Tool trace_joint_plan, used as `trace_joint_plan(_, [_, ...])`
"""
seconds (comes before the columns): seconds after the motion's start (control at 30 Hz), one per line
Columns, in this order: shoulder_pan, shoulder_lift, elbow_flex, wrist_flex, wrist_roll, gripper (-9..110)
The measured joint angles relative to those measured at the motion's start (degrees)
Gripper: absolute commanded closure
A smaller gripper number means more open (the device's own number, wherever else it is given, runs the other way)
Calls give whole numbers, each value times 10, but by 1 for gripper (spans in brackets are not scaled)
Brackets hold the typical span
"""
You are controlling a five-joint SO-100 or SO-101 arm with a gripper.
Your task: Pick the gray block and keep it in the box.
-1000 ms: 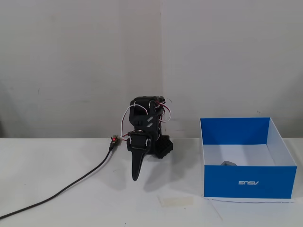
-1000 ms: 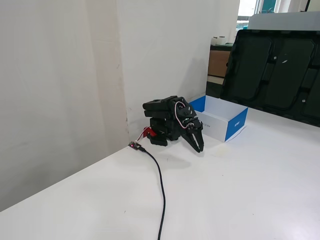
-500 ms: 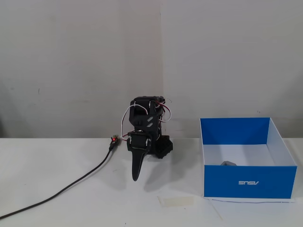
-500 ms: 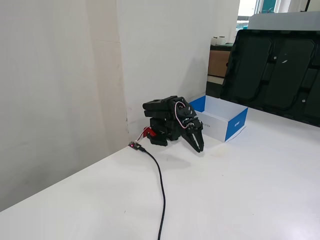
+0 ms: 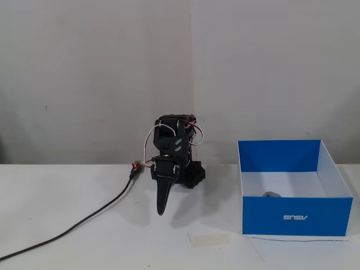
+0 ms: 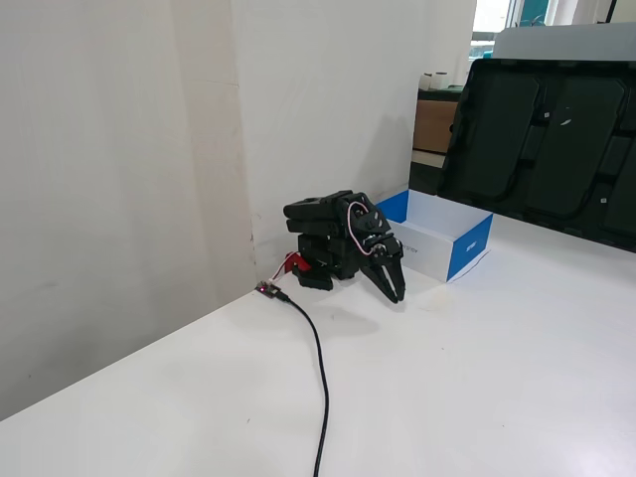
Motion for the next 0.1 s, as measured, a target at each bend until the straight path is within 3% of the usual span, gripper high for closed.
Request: trace_joint_plan(0.1, [0,0,0,0,0,101])
